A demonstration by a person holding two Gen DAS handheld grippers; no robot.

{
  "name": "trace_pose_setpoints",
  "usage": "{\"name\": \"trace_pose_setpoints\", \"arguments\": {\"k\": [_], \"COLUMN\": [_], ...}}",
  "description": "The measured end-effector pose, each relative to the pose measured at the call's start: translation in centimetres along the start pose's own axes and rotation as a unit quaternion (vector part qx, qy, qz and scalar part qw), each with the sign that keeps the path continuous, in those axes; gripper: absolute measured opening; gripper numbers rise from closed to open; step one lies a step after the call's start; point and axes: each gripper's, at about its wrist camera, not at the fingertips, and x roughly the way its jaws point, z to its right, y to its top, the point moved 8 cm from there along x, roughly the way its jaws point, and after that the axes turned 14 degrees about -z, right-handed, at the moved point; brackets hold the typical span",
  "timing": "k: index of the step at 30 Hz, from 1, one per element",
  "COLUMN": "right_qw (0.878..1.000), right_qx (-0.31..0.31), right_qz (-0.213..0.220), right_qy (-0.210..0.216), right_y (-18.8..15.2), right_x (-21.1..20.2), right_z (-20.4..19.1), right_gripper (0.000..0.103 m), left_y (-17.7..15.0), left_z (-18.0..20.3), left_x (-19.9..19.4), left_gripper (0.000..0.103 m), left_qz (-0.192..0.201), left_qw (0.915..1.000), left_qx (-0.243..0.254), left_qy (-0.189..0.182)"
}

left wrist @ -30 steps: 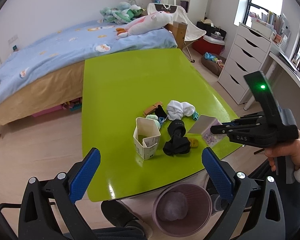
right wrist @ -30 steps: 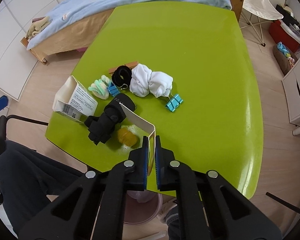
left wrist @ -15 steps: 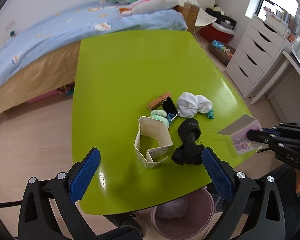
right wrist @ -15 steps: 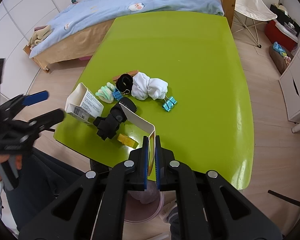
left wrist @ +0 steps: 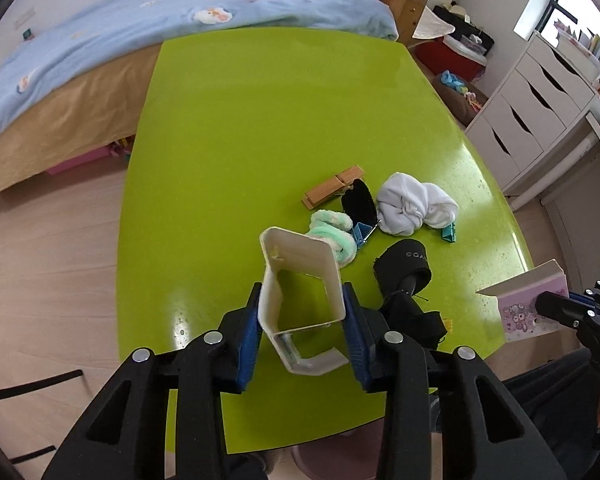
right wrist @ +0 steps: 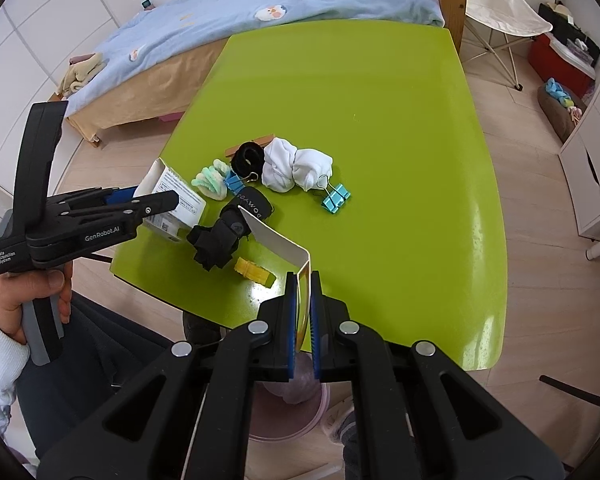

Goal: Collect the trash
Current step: 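Grasp the white paper cup with the left gripper while the right gripper holds the card, then carry the cup and card over the pink wastebasket and release both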

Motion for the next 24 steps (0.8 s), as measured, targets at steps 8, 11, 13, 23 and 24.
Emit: {"name": "trace_pose_setpoints", "arguments": {"k": [8, 11, 13, 23, 24], "right_qw": [1.0, 1.0, 1.0, 0.999, 0.999], "right_qx": [-0.002, -0.007, -0.012, -0.026, -0.027], "right_qz": [0.013, 0.02, 0.027, 0.045, 0.045], "right_qy": [-0.002, -0.003, -0.005, 0.001, 0.002], "right_y": [-0.5, -0.9, -1.5, -5.3, -6.0], "right_x": [-0.8, -1.6, -2.4, -4.9, -5.0], "right_z": [-0.4, -0.7, -1.0, -2.6, -2.8], "right_gripper": [0.005, 0.005, 0.005, 0.005, 0.005], "left_y": [-0.9, -1.9, -2.9, -7.9, -8.4], "left_z": [-0.3, 0.3, 1.1, 4.9, 5.4], "left_x": [-2.2, -3.8, -5.1, -8.3, -8.3], "left_gripper": [0.034, 0.034, 0.034, 0.034, 0.034], "left_qz": [0.027, 0.04, 0.048, 0.067, 0.065], "left_qw": [0.9995, 0.9988, 0.9981, 0.9939, 0.9937], "left_qx": [0.012, 0.026, 0.038, 0.086, 0.09], "left_qy": [0.011, 0.013, 0.009, -0.015, -0.018]}}
